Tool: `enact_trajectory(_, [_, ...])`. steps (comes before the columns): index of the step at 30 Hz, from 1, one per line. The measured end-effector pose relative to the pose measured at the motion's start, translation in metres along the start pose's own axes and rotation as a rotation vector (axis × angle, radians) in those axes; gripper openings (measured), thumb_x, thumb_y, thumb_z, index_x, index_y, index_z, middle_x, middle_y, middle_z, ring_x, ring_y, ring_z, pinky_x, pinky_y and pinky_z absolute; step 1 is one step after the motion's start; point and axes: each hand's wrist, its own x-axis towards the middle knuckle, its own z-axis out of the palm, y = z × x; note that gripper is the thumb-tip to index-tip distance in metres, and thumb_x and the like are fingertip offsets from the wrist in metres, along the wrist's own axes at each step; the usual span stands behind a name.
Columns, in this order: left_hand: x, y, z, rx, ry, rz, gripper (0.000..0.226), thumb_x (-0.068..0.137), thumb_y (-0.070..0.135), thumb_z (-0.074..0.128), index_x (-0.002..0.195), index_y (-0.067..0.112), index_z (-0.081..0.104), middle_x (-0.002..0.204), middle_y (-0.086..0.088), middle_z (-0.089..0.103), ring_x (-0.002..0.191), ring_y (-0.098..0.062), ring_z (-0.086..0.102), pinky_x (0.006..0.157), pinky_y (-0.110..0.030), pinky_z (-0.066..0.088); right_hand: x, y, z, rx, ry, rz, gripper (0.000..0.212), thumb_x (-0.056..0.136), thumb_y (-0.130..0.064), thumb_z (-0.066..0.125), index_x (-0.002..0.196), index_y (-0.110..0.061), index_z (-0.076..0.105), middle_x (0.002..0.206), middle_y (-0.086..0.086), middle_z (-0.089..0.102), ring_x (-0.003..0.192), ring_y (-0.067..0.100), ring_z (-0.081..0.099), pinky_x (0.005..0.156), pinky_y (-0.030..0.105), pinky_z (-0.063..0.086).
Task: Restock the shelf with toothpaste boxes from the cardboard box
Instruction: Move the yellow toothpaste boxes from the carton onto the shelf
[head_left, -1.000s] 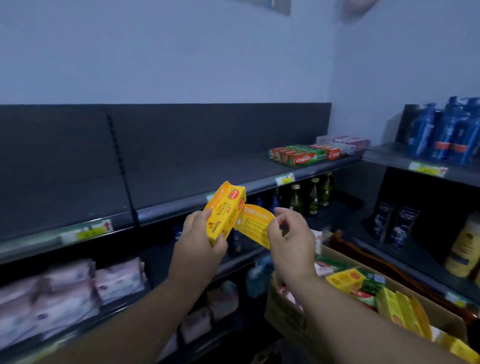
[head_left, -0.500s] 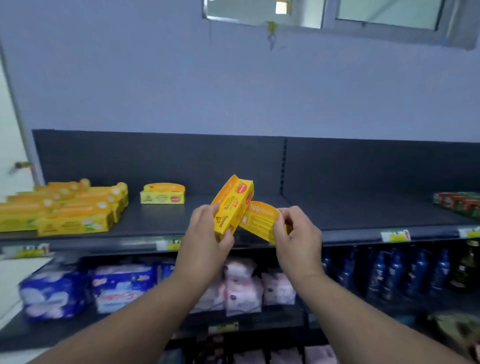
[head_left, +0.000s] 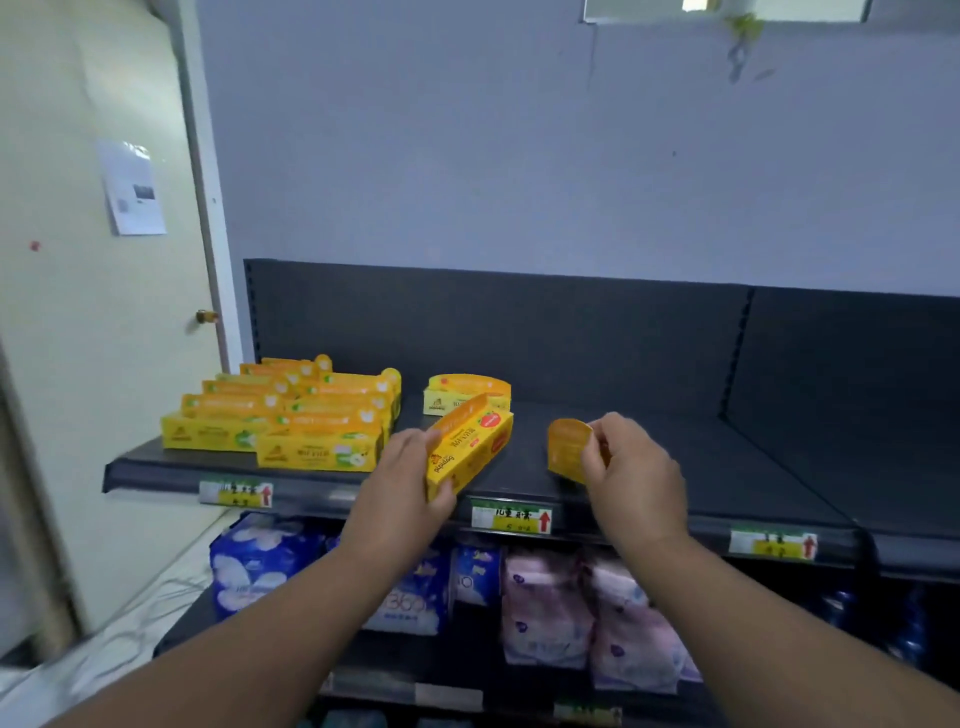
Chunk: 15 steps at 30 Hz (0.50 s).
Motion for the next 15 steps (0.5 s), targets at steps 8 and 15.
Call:
enact_trajectory(8, [0.042,-0.018,0.014,0.110,-0.140,0.024,0.056,0.091,0.030,0.060,0.142,0.022,0.039,0.139,0.009,0.039,0.110,-0.008,0.048,0.093,-0.021,0.042,0.027,-0.005,0.041,-0.129,-0.278,-0.034,0.023,0.098,-0.035,0.046,0.081,-0.019,0.044,0.086,-0.003,0.047,0.071,0.018,0.045,0.052,0.031,0.032])
enact_trajectory(15, [0.072,-0.021,0.020,0.281,-0.174,0.005,0.058,0.090,0.027,0.062,0.143,0.024,0.038,0.144,0.007,0.037,0.123,-0.012,0.047,0.100,-0.025,0.041,0.056,0.013,0.054,0.242,-0.432,-0.138,0.011,0.091,-0.040,0.062,0.093,-0.029,0.064,0.089,-0.013,0.060,0.082,0.005,0.056,0.068,0.025,0.047])
